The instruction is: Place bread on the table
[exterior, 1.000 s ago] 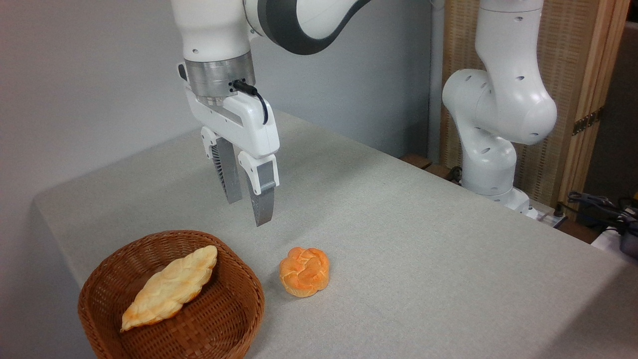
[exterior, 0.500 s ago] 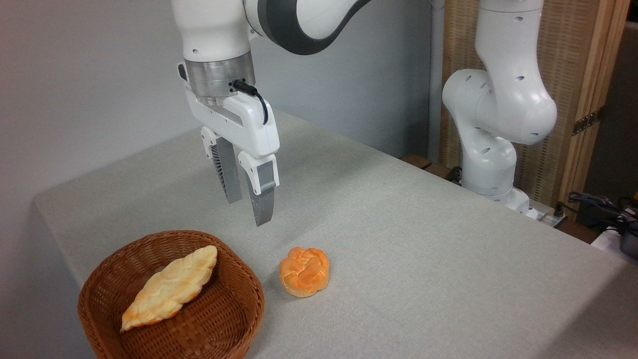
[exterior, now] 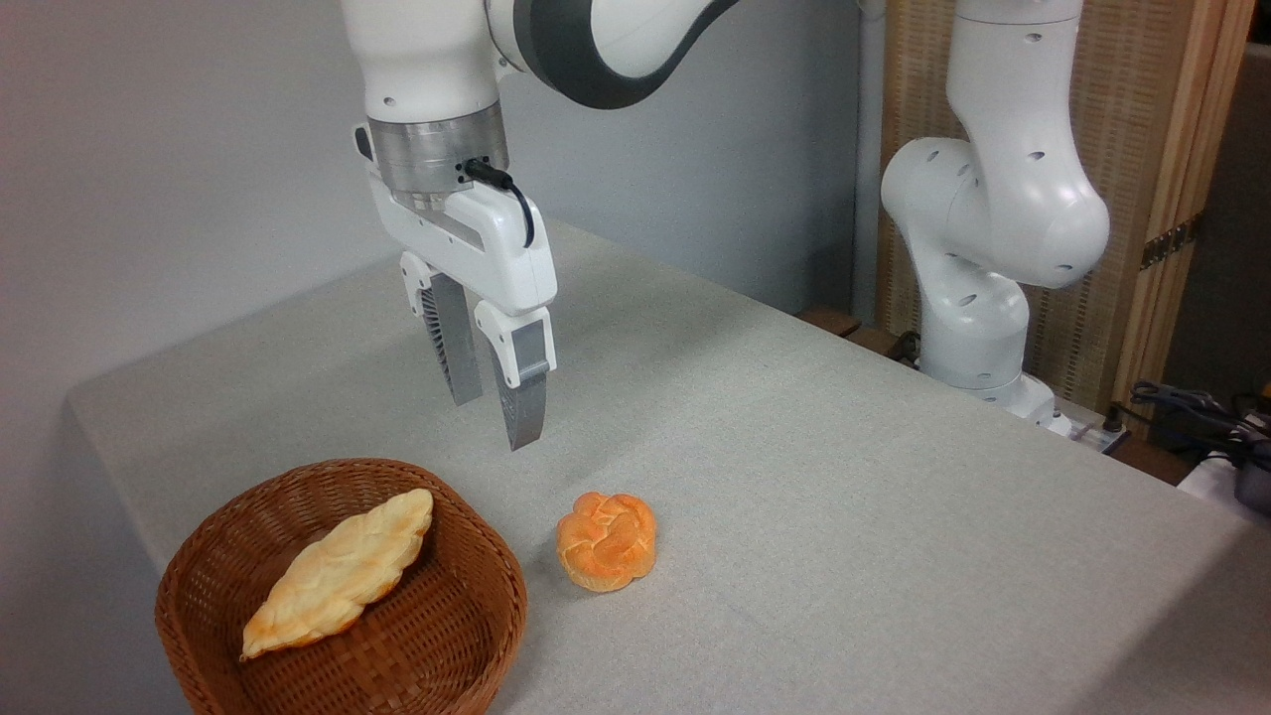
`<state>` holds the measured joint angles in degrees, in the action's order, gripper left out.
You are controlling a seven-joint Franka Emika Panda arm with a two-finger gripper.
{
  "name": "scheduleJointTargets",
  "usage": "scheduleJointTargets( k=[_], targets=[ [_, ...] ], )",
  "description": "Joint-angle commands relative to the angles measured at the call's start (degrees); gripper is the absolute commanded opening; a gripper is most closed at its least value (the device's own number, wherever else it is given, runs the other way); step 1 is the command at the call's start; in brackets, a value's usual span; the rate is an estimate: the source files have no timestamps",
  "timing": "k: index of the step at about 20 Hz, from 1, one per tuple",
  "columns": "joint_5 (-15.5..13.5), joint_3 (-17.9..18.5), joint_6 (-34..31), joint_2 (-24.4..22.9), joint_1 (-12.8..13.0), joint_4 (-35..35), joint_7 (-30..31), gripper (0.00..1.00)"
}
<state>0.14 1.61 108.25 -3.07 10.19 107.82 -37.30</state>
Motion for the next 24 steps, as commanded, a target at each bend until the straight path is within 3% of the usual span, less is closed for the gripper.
scheduleJointTargets(
  k=[1,24],
  targets=[
    [-0.9,0.2,-1.9,-0.1,0.0,-1.0,-0.3,1.00],
    [-1.0,0.0,-3.5,-0.2,0.0,-1.0,-0.2,1.00]
  ],
)
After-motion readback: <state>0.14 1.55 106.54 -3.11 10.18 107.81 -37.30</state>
